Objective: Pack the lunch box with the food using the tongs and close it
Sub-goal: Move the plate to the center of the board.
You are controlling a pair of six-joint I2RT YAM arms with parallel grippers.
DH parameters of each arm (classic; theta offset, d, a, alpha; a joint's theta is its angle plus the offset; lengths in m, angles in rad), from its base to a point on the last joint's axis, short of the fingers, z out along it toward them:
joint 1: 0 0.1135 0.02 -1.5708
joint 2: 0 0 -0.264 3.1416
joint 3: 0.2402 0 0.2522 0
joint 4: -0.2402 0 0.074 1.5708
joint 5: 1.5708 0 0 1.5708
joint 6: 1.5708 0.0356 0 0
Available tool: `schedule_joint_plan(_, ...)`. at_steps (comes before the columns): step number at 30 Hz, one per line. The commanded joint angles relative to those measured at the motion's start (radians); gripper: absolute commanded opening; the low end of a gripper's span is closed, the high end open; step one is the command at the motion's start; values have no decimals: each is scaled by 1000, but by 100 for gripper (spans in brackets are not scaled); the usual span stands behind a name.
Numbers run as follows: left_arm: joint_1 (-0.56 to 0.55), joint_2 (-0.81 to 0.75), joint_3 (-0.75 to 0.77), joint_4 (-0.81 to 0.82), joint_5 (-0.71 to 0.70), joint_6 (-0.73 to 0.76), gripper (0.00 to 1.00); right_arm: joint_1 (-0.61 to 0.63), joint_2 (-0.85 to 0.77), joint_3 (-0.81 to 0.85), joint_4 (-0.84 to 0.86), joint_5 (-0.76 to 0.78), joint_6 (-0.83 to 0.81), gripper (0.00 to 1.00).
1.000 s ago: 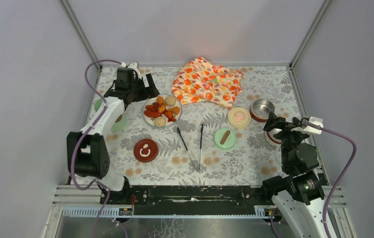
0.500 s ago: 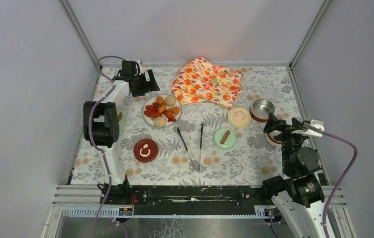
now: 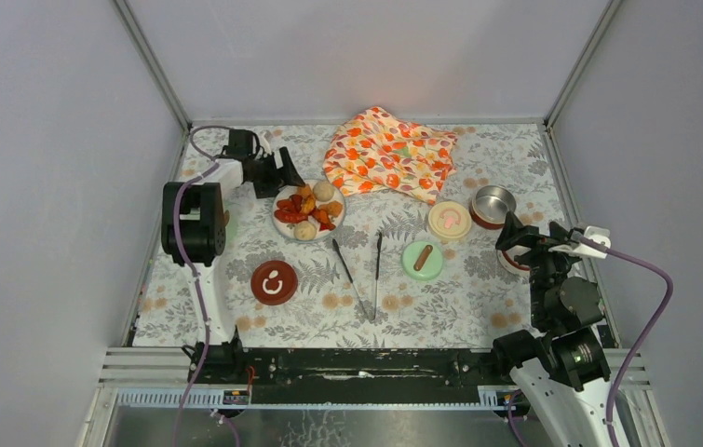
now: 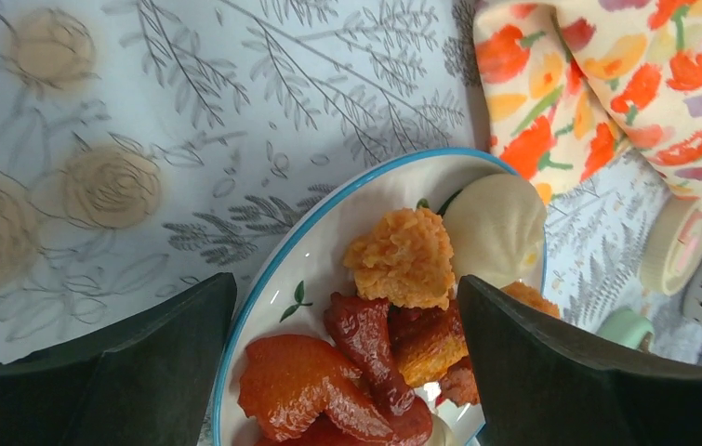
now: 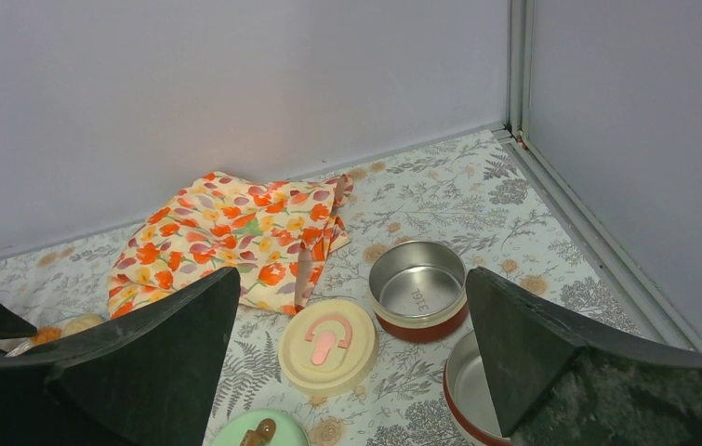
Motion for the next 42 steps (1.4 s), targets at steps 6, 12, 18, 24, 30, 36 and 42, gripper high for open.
schedule_joint_plan(6, -26, -118, -194, 194, 204, -146, 95, 7, -28, 2, 44, -17, 14, 100)
schedule_joint_plan(12, -82, -181, -292, 301, 232, -219, 95, 7, -30, 7, 37, -26, 20, 100)
schedule_joint_plan(18, -153, -206, -343, 399, 236, -286, 95, 7, -14, 20, 21, -59, 30, 100)
schedule_joint_plan(24, -223, -223, -371, 457, 230, -329, 95, 7, 85, 82, -39, -170, 73, 100)
schedule_joint_plan(30, -249, -290, -411, 465, 190, -333, 95, 7, 263, 174, -152, -304, 128, 100)
schedule_joint_plan(36, -249, -430, -460, 392, 89, -286, 99, 7, 432, 211, -209, -494, 172, 100)
schedule_joint_plan(42, -249, -536, -558, 367, 41, -254, 99, 8, 549, 190, -204, -614, 228, 94)
